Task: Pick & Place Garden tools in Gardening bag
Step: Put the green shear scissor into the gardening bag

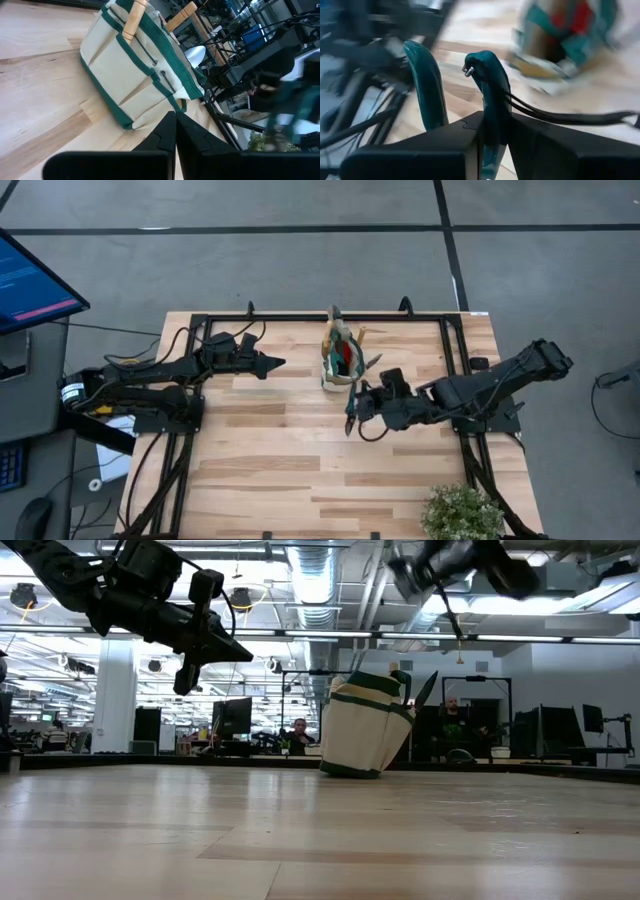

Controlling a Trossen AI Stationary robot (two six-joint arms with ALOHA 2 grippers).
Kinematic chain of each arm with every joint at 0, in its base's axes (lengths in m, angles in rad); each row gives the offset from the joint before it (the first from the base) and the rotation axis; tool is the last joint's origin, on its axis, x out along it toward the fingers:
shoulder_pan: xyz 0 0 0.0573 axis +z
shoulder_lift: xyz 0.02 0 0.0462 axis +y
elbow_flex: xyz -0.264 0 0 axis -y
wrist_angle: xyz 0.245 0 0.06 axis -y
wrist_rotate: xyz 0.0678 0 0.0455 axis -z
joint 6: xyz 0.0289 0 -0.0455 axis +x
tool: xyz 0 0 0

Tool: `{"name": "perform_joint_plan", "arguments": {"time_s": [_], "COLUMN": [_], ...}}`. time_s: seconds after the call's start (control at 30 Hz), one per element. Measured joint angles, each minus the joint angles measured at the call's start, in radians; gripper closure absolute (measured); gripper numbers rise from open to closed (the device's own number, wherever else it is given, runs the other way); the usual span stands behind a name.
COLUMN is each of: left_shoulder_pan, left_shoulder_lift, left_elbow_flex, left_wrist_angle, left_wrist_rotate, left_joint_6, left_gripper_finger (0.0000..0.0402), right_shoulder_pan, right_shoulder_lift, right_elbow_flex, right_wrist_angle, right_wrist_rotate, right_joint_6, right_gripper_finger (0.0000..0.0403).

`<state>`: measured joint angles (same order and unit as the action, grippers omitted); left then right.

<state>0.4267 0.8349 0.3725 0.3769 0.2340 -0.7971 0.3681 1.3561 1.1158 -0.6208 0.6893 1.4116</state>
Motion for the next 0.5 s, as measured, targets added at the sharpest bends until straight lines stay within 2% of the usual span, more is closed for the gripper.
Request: {"name": "perform_joint_plan", "arguments": {"time_s": [0.13, 0.33, 0.5], "left_shoulder_pan": [0.0, 0.0, 0.0], "left_shoulder_lift": [0.0, 0.0, 0.0], "left_elbow_flex": [0.0, 0.0, 0.0], "left_wrist_angle": [0.004, 0.006, 0.013], "left_wrist_rotate": [0.0, 0.0, 0.0], "left_joint_6": [0.0, 0.0, 0.0], "left_gripper_finger": [0.0396, 0.0396, 0.0396], "right_shoulder_pan": [-0.01, -0.011, -0.024], "right_shoulder_lift": [-0.001, -0.002, -0.002], "right_elbow_flex": [0.08, 0.128, 0.128], "right_wrist_angle": [0.103, 0.424, 0.679], "right_wrist_rotate": [0.015, 0.006, -0.16], "right_joint_6": [-0.296, -0.796, -1.03], "right_gripper_finger": [0.0352, 0.0352, 0.0352]}}
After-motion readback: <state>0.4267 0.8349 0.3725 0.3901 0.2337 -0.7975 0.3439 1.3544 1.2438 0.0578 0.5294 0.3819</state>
